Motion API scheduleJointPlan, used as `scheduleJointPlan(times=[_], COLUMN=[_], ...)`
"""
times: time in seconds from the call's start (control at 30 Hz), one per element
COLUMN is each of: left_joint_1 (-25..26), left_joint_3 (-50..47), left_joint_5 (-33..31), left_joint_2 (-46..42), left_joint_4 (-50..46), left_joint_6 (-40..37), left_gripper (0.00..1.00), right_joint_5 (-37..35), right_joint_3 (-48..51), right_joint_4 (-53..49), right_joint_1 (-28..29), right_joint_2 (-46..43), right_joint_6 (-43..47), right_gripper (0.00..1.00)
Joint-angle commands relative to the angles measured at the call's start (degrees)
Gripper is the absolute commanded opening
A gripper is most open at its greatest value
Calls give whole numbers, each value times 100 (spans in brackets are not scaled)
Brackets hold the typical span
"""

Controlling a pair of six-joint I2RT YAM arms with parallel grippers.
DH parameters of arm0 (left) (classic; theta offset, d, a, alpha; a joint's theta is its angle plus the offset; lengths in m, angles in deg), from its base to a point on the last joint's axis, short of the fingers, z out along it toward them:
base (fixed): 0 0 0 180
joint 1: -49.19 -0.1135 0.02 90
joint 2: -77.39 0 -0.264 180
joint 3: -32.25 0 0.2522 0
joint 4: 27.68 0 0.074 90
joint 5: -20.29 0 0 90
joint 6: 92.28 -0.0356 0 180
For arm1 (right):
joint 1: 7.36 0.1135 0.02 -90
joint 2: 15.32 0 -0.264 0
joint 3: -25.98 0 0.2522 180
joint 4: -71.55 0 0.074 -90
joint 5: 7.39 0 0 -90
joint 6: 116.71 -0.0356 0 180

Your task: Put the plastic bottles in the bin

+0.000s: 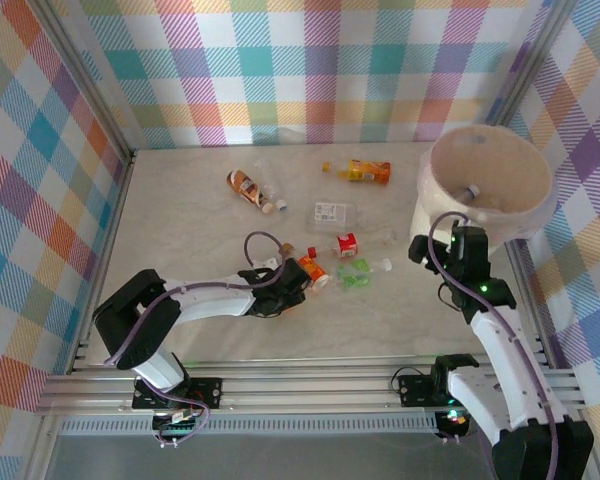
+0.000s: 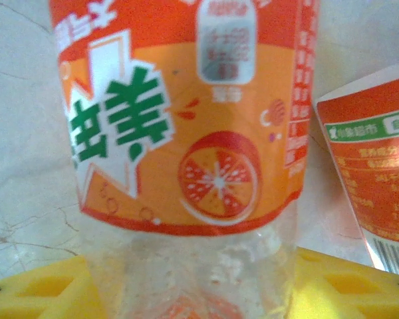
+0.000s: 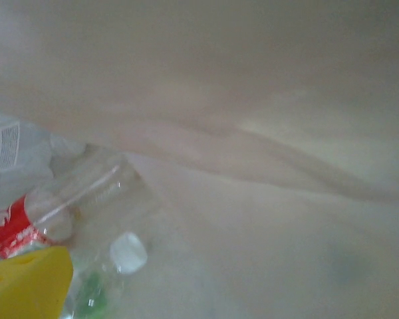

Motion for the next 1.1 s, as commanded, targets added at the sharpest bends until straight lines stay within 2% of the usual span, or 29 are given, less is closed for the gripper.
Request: scheduleJointPlan(times=[0.0, 0.17, 0.4, 0.6, 0.7, 0.8, 0.9, 1.07], left_joint_1=[0, 0, 0, -25, -34, -60, -152, -271], left_joint_3=[-232, -648, -1187, -1427, -1441, -1423, -1313, -846], left_joint_5=[-247, -450, -439, -627, -495, -151, 489, 1671], left_joint_2=[-184, -757, -2235, -3375, -3824, -4294, -4544, -4299], left_joint_4=[751, 921, 1083, 475, 455, 763, 1265, 1878], left_joint_6=[-284, -484, -1407, -1904, -2165, -2461, -2722, -3032], left_gripper=[59, 57, 49, 38, 35, 35, 36, 37], right_joint_5=[-314, 128, 736, 2311, 3409, 4137, 4645, 5479], right_joint_3=[-275, -474, 96, 595, 610, 481, 129, -793], right_joint_4=[1103, 1444, 1131, 2062, 2745, 3227, 3414, 3050], right_joint_1=[-7, -7, 1, 59, 157, 362, 611, 891], right_joint_2=[512, 961, 327, -403, -502, -391, -137, 435], right_joint_6=[439, 288, -934, -1291, -1237, -1381, -1670, -2016], right_gripper=[100, 100, 100, 100, 100, 100, 100, 100])
